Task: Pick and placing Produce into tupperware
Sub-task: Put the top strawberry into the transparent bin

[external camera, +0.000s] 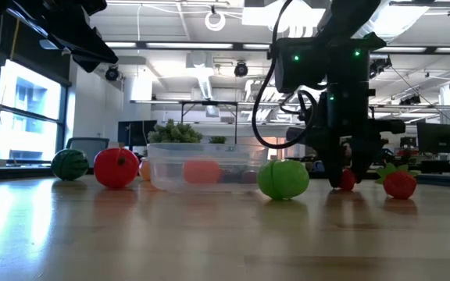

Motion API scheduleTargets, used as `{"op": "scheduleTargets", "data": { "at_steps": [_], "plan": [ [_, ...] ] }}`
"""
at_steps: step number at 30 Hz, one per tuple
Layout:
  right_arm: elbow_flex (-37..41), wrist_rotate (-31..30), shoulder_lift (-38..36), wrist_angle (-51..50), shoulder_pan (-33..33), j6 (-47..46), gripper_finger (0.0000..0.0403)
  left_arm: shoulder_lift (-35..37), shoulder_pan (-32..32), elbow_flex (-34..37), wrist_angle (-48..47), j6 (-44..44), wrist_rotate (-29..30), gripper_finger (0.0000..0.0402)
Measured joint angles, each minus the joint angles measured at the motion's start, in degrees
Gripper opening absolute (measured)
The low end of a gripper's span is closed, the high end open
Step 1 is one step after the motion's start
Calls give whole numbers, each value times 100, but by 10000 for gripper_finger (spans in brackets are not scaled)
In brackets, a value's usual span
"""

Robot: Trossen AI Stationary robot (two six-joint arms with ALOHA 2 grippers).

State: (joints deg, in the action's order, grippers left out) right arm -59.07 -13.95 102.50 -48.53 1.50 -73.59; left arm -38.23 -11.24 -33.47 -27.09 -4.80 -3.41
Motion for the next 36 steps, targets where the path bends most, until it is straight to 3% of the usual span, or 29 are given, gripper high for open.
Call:
{"op": "scheduleTargets", "data": {
  "at_steps": [6, 16, 25, 36],
  "plan": [
    [0, -60, 0, 13, 0, 1, 192, -1, -1, 0, 2, -2, 1, 51],
    [-4, -66, -4, 37, -1, -3, 139, 0, 1, 0, 2, -2, 0, 51],
    [-4, -119, -4, 43, 0, 24, 136, 1, -1, 0, 0, 0, 1, 51],
    [-4, -809, -4, 35, 35, 629, 136, 0, 0, 0, 1, -1, -1, 51]
  ]
}}
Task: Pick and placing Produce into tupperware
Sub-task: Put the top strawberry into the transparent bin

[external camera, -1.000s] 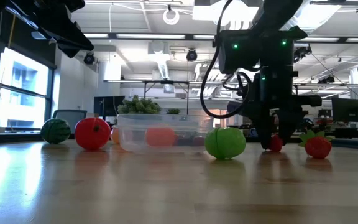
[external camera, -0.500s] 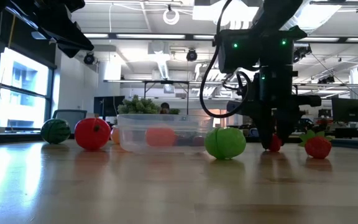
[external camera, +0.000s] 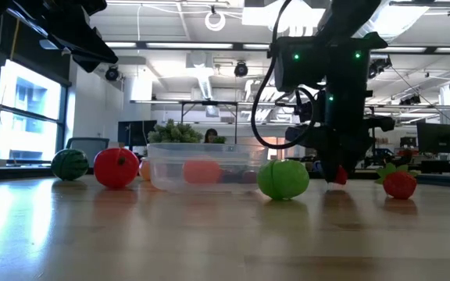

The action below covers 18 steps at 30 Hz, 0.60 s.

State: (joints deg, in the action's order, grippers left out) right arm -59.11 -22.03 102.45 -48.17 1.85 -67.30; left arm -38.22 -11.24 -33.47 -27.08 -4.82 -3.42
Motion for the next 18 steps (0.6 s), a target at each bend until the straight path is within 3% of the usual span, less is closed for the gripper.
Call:
{"op": "scheduleTargets", "data": {
  "at_steps": [6, 18],
  "plan": [
    [-4, -694, 0, 19, 11, 184, 136, 0, 1, 0, -1, 0, 2, 51],
    [-7, -3103, 0, 815, 7, 777, 136, -1, 2, 0, 1, 0, 2, 51]
  ]
}}
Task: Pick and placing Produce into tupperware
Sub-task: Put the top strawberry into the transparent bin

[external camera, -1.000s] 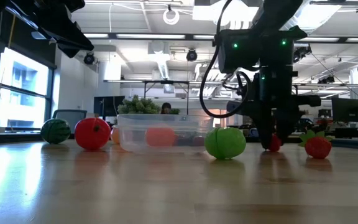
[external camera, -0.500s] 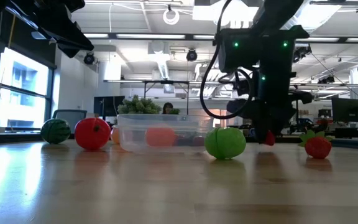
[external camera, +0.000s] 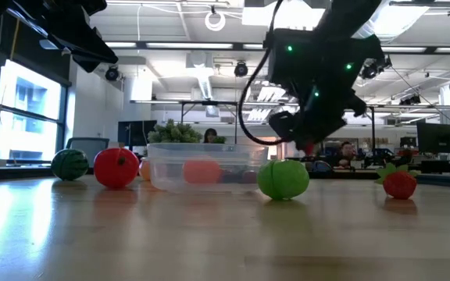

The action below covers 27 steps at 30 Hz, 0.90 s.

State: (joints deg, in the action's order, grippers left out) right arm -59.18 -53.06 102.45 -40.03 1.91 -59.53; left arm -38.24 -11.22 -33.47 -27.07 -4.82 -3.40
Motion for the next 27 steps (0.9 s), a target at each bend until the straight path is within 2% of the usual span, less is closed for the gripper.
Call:
{"op": "scheduleTargets", "data": {
  "at_steps": [5, 8, 11, 15, 18, 27],
  "plan": [
    [0, -567, -31, 1244, -2, 974, 136, 0, 0, 0, 0, 2, -2, 51],
    [0, -575, -68, 2233, -2, 1812, 136, 1, 0, 0, 0, 0, 0, 51],
    [0, -234, -68, 3207, -2, 2691, 136, 0, -1, 0, -1, 2, -1, 51],
    [-2, 826, -68, 4240, -2, 3721, 136, 2, -1, 0, -1, 2, -1, 51],
    [-2, 1913, -68, 4783, -2, 4363, 136, 1, 0, 0, 0, 0, -1, 51],
    [-2, 5603, -68, 5031, -2, 5339, 136, 0, 0, 0, 0, 2, -2, 51]
  ]
}}
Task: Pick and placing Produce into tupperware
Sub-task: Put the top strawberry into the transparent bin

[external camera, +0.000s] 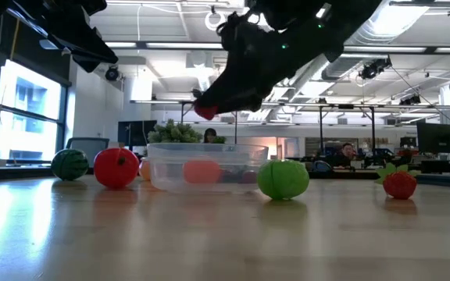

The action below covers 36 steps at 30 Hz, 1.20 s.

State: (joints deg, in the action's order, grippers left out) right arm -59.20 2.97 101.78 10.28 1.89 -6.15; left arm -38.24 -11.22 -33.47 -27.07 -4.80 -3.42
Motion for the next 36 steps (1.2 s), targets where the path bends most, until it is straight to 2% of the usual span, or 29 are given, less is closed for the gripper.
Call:
{"op": "scheduleTargets", "data": {
  "at_steps": [3, 5, 15, 25, 31, 36],
  "plan": [
    [0, 609, 0, -59, 2, -44, 136, 2, -1, 0, -1, -2, 0, 51],
    [0, 717, 0, -150, 0, -134, 136, 2, -2, 0, -1, -1, 1, 51],
    [0, 323, 0, -1107, -106, -429, 136, 2, -2, 0, -2, 0, 2, 51],
    [0, 314, 0, -1180, -162, -431, 136, 1, -1, 0, 0, -1, 1, 51],
    [0, 8, 0, -1189, -184, -682, 170, 2, -1, 0, -1, -1, 2, 51],
    [0, 6, 0, -1284, -239, -693, 198, 2, -2, 0, -1, 0, 0, 51]
  ]
}}
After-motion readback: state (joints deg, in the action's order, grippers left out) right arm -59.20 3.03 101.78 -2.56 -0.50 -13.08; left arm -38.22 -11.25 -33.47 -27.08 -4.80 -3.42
